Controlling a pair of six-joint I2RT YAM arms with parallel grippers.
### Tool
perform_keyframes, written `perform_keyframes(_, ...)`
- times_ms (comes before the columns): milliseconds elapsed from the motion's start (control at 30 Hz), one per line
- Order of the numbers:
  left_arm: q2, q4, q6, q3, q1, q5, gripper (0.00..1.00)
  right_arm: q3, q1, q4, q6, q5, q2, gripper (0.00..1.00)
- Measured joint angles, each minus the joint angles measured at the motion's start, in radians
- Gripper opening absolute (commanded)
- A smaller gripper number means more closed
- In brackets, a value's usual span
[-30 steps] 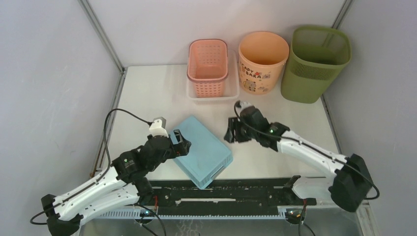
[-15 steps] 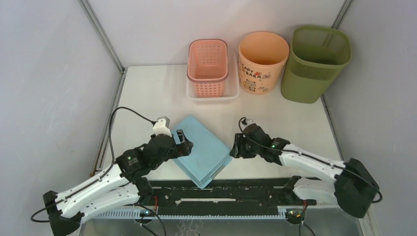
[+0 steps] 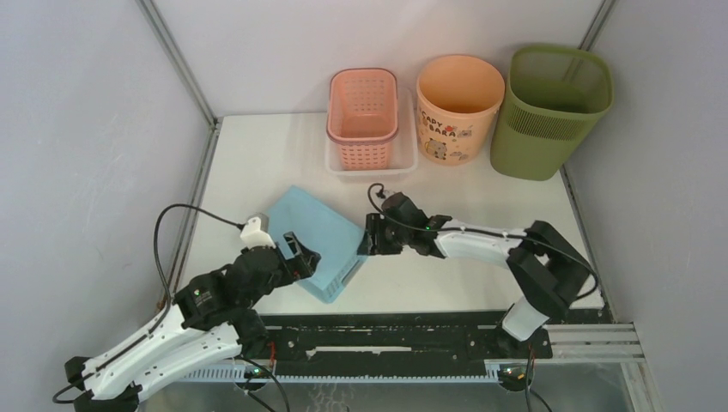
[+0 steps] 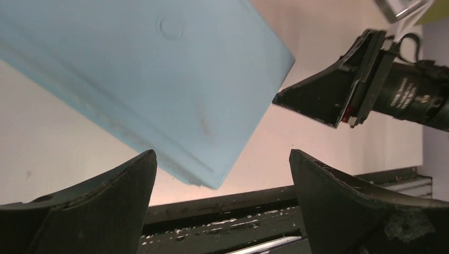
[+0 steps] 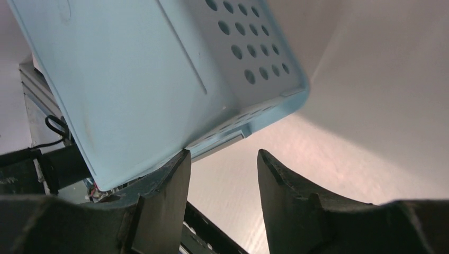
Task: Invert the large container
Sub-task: Move the container to the corner of the board.
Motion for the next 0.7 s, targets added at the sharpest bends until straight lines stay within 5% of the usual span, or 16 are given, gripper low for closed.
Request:
perform_keyframes(400, -0.012, -0.209, -0.224, -0.037, 0.001, -0.114, 1.00, 0.423, -0.070, 0.056, -0.008, -0.143, 0.350, 0.60)
perform_keyframes(700, 0.142, -0.095, -0.207, -0.073, 0.168, -0.131, 1.00, 0.253, -0.100, -0.010, -0.064, -0.140, 0.127, 0.63)
